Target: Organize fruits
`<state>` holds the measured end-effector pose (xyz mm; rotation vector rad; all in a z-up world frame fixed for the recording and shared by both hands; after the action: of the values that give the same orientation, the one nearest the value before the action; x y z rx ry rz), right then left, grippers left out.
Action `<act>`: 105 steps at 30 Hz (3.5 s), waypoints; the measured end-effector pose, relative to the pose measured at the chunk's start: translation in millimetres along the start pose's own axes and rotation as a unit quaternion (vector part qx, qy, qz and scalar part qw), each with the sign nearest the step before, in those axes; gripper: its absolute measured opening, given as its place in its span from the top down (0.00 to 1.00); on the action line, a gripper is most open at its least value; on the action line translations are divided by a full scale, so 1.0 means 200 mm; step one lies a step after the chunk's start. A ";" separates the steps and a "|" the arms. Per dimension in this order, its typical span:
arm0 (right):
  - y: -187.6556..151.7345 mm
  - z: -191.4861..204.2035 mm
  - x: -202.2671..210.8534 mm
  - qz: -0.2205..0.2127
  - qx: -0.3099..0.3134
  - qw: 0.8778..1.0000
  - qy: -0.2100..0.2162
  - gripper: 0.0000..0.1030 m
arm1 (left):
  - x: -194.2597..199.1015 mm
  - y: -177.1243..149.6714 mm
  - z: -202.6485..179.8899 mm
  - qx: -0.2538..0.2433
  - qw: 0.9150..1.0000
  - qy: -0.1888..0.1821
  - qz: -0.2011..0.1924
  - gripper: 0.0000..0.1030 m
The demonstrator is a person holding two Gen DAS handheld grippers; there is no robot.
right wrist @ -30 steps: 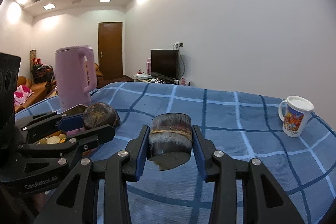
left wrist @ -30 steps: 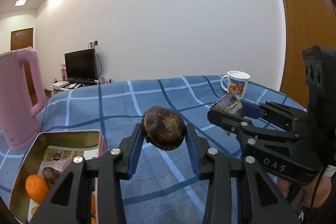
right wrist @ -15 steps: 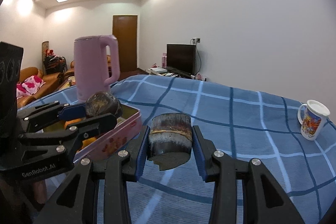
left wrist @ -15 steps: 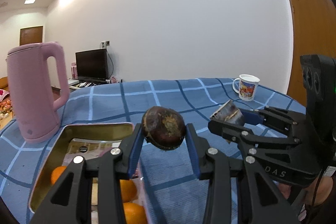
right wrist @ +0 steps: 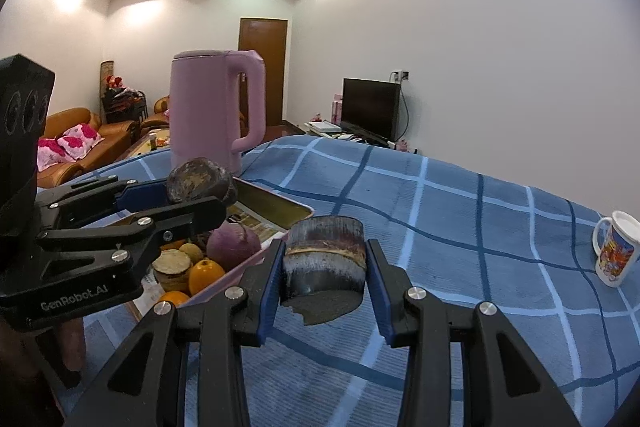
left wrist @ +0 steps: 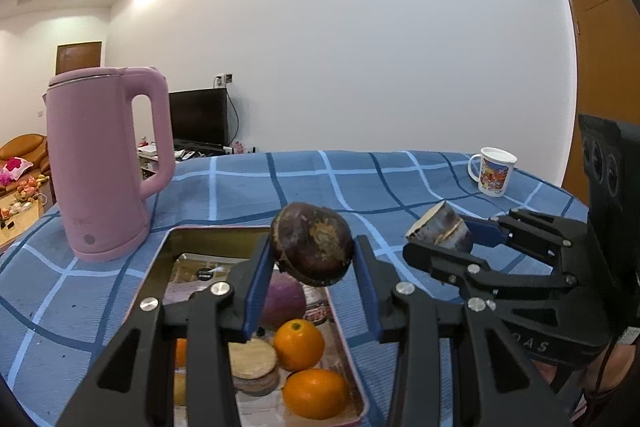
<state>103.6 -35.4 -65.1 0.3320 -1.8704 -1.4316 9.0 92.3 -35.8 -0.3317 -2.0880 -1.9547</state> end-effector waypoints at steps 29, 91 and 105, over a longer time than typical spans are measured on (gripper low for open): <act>0.07 0.22 -0.12 0.012 0.029 0.999 0.044 0.60 | 0.06 -0.02 0.30 0.037 0.998 0.047 0.011 0.59; 0.12 0.15 0.16 -0.031 -0.014 0.999 -0.019 0.20 | 0.32 0.08 0.26 0.030 0.997 0.055 -0.047 0.00; 0.12 0.13 0.21 -0.042 -0.020 0.999 -0.021 0.19 | 0.34 0.08 0.22 0.022 0.997 0.056 -0.048 0.00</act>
<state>63.1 -34.1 -29.4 0.3657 -1.8779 -1.5416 -50.3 136.7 -0.1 -0.1134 -2.1073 -1.9290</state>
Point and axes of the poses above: each gripper's, at about its wrist camera, not at the fingertips, and x roughly against the way its jaws point, z to its left, y to its top, the point moved 1 cm from there along -x, roughly the way its jaws point, and after that the axes turned 1 degree about y, right-handed, at the moved point
